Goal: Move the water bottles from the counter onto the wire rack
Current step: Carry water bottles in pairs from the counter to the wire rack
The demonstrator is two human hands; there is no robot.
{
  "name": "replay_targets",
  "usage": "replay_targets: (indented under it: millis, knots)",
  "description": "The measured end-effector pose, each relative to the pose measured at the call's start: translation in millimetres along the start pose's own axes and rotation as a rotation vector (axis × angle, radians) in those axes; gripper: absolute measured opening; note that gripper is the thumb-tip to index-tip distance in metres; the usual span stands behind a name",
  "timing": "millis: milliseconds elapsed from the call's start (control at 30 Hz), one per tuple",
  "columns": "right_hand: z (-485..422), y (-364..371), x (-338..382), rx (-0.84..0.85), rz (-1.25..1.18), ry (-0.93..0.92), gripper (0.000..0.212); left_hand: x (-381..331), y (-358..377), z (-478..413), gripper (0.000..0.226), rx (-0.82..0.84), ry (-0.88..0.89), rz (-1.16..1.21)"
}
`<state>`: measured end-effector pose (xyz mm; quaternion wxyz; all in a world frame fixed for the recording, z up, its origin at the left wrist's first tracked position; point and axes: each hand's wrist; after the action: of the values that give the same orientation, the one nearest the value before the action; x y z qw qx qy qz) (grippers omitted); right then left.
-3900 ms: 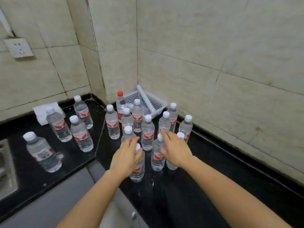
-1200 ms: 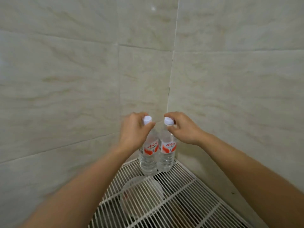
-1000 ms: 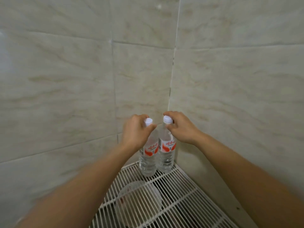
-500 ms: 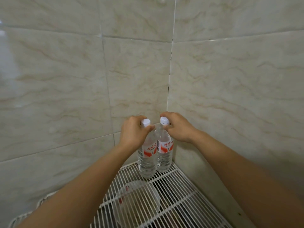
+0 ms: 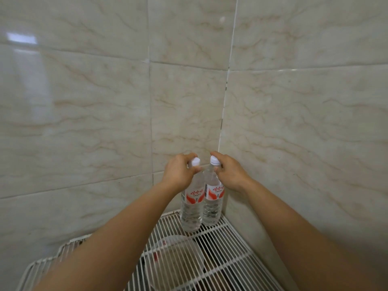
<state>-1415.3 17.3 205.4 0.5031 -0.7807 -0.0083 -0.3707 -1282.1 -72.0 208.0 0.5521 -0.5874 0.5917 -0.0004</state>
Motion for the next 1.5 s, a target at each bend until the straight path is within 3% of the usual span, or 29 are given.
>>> replay_targets:
  millis: [133, 300, 400, 533, 733, 1167, 1500]
  knots:
    - [3, 0, 1, 0.023, 0.040, 0.019, 0.056, -4, 3, 7, 0.053, 0.016, -0.002, -0.022]
    - [16, -6, 10, -0.053, 0.259, 0.033, 0.056, 10, -18, 39, 0.059, -0.044, -0.016, -0.060]
    - [34, -6, 28, -0.128, 0.182, 0.015, 0.053, 28, -44, 70, 0.051, -0.063, -0.019, -0.146]
    - [73, 17, 78, -0.218, 0.120, -0.153, 0.041, 59, -95, 126, 0.043, -0.087, -0.054, -0.214]
    - [157, 114, 178, 0.004, 0.061, -0.302, 0.035, 112, -194, 250, 0.041, -0.161, -0.194, -0.350]
    - [437, 356, 431, 0.474, 0.000, -0.545, 0.043, 215, -418, 626, 0.042, -0.299, -0.641, -0.491]
    - [552, 482, 591, 0.696, 0.079, -0.785, 0.045, 284, -533, 789, 0.043, -0.378, -0.928, -0.541]
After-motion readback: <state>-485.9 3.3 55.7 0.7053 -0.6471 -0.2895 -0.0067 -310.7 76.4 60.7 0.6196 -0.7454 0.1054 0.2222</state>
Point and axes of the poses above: each hand's wrist, its own z-axis away from the middle knuckle, its own y-axis out of the palm, x = y × z, and after that the axes turned 4 degrees about y, right-handed
